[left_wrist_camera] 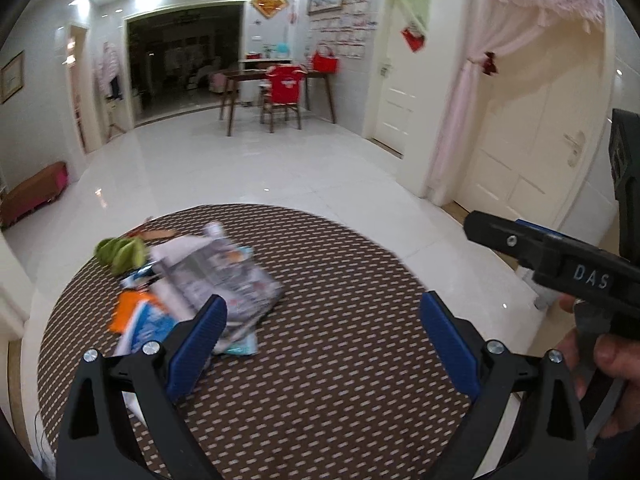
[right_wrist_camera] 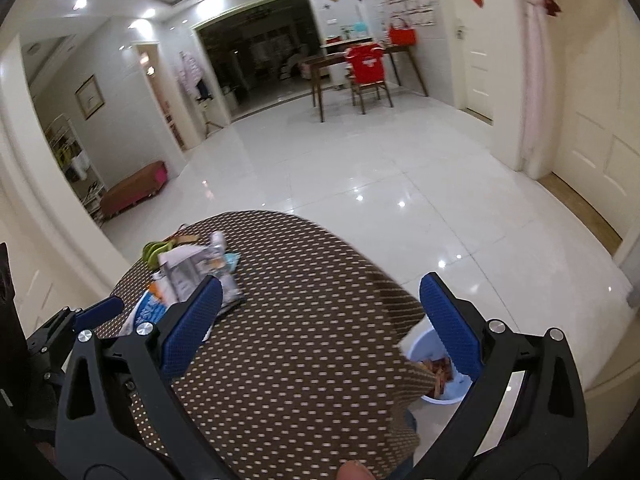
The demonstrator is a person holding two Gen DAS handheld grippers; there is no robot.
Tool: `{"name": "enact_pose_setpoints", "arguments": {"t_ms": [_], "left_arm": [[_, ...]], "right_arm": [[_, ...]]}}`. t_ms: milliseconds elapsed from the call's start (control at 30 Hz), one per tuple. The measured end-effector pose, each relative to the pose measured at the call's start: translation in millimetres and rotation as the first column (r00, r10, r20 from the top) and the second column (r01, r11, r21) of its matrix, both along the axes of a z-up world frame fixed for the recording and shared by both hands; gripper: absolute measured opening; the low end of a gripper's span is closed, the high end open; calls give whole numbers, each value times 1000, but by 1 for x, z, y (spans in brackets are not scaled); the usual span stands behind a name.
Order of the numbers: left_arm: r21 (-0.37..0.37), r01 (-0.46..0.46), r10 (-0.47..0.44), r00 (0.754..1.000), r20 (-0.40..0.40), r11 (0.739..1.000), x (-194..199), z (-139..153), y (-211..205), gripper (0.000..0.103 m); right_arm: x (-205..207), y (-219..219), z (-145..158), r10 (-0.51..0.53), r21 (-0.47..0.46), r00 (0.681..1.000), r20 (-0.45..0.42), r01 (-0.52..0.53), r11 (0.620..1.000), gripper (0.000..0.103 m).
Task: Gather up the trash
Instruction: 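Move both tools back over the table, then grasp the blue-white toothpaste box with the left tool while the right tool grasps a small wrapper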
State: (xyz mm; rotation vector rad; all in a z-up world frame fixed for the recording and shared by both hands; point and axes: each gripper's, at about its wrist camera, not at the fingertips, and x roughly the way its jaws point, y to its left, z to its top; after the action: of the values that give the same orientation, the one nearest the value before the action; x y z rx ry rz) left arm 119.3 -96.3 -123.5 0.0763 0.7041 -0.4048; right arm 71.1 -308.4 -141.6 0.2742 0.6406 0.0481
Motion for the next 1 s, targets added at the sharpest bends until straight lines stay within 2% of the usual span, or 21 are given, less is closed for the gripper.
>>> {"name": "enact_pose_setpoints", "arguments": {"t_ms": [133, 400, 467, 600, 733, 767, 833, 867, 900, 1000], "left_arm": [[22, -48, 47, 999, 23, 999, -6, -8, 37, 95], [105, -103, 105, 994, -11, 989, 2, -46, 101, 95], [131, -83, 87, 996, -27, 988, 6, -55, 107, 95], [243, -55, 70, 996, -53, 969, 19, -82, 109, 95], [277, -35, 60, 995, -81, 960, 36, -98, 112, 95], [272, -25, 52, 994, -93, 962, 39, -100, 113, 95], [214, -1, 27, 992, -120, 977, 46, -102, 118, 95], [157, 3, 20, 989, -150, 988, 50, -102, 124, 84], [140, -1, 24, 986, -163, 990, 53, -103, 127, 76], [81, -2, 17, 983, -184, 997, 54, -102, 135, 70]], "right_arm": [[4, 23, 1, 42, -18, 999, -2, -42, 999, 97], [11, 53, -11, 80, -23, 996, -39, -81, 996, 97], [14, 58, -15, 89, -24, 995, -53, -91, 996, 97], [19, 70, -22, 115, -24, 991, -70, -117, 993, 97], [22, 73, -26, 125, -28, 988, -87, -128, 991, 97], [23, 73, -28, 127, -28, 988, -93, -130, 991, 97], [23, 74, -30, 126, -29, 987, -100, -130, 991, 97], [25, 74, -31, 127, -29, 986, -104, -131, 991, 97], [26, 74, -32, 131, -25, 985, -109, -134, 991, 97], [28, 77, -37, 147, -14, 982, -119, -149, 989, 97]]}}
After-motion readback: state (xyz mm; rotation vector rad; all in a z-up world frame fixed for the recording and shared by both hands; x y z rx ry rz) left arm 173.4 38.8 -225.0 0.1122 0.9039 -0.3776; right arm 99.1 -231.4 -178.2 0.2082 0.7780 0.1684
